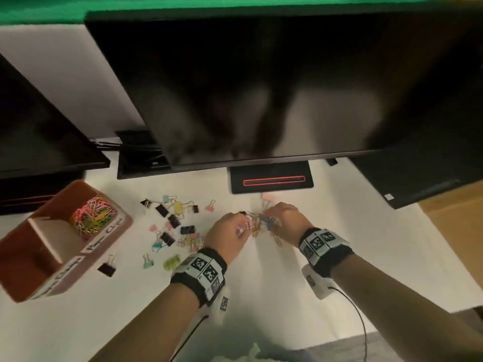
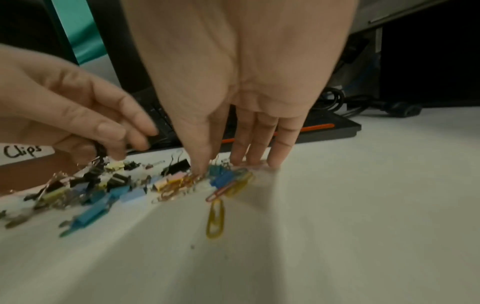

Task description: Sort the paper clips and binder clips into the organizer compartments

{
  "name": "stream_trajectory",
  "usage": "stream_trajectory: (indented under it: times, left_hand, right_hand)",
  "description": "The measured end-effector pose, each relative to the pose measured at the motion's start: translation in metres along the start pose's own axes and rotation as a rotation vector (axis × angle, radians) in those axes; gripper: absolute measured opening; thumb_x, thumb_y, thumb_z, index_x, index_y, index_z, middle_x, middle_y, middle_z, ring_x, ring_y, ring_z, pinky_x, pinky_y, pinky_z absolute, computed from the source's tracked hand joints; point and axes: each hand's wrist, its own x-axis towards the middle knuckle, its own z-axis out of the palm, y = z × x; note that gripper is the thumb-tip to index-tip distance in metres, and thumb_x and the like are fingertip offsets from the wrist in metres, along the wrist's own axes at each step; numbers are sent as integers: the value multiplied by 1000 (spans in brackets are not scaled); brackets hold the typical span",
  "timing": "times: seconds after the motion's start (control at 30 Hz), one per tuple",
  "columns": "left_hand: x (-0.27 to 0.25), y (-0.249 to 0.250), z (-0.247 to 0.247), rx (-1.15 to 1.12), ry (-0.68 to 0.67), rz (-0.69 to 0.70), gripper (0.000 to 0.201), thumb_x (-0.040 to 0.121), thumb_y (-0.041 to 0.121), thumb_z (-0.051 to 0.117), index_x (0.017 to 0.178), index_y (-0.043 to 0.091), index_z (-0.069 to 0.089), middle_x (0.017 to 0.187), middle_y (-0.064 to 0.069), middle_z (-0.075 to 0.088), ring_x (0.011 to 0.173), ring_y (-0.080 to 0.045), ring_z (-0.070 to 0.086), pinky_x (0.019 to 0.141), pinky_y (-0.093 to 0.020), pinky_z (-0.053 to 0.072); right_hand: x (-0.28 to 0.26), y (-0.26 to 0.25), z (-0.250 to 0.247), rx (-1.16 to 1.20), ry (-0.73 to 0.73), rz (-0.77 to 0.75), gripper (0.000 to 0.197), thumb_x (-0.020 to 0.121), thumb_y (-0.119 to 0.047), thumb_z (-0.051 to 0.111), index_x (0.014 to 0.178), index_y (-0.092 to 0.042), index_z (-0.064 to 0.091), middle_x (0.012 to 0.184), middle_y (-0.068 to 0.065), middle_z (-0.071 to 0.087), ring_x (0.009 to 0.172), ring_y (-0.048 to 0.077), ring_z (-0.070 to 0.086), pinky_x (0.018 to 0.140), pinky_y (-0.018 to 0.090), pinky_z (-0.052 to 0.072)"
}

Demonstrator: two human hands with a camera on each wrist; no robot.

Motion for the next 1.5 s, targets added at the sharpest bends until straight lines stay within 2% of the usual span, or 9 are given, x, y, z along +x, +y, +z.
stream_trajectory:
  times: [0.13,0.3,0.5,0.73,0.9,1.07,1.2,1.33,1.5]
  left_hand:
    - [14,-2,23,167,-53,-29,33,80,21,65,113,21,60,114,-2,49,97,-22,56,89,-39,50]
    - [20,-9,27,188,-27,-80,19,82,14,66,100,14,65,108,1,45,85,-16,55,88,-31,52]
    - [19,-14,21,81,17,-80,18,82,6,64,100,9,65,111,1,47,87,-10,55,92,-22,49]
    - [12,-16,7,-44,159,-156,13,83,9,64,95,12,59,94,-4,61,85,-18,64,74,-23,51]
    - [10,-16,2,81,208,-109,21,81,12,66,101,17,61,114,-1,52,103,-17,53,93,-27,45]
    - [8,-3,16,368,11,44,32,83,37,62,113,27,61,116,6,56,112,-19,46,95,-34,40]
    - [13,-4,31,512,-55,19,33,89,30,54,122,28,52,123,7,54,114,-20,44,95,-35,37]
    - [14,-9,32,485,-35,-5,27,89,28,54,116,25,53,113,5,61,107,-20,49,91,-34,36]
    - [13,-14,28,374,-36,-20,23,86,23,60,109,20,59,99,2,66,96,-19,57,85,-29,42]
  right_hand:
    - [-1,2,8,31,-14,-89,28,83,-15,64,110,-17,66,112,8,63,107,25,53,96,30,38]
    - [-5,16,20,34,-64,-127,22,84,-20,60,106,-18,65,106,5,64,102,23,55,95,36,44]
    - [-7,31,8,161,-3,-175,22,81,-20,66,103,-20,66,102,-2,63,94,14,57,91,25,45]
    - [-5,61,-17,143,67,-39,34,84,-15,61,117,-22,58,111,-1,53,99,17,57,89,23,47]
    - [0,70,-20,22,148,43,39,85,-22,61,123,-24,55,122,2,51,114,23,48,100,33,40]
    - [10,43,-11,-40,47,-128,35,88,-24,57,123,-24,57,126,-3,55,117,19,47,101,32,38]
    - [23,27,-3,53,18,-79,32,88,-15,57,120,-19,59,124,2,55,116,21,49,100,31,40]
    - [29,25,0,61,-4,-4,22,88,-18,60,110,-16,63,110,6,62,104,24,56,93,30,46]
    - [30,27,-6,19,-93,1,19,91,-20,57,106,-13,65,112,8,62,102,24,57,90,29,47]
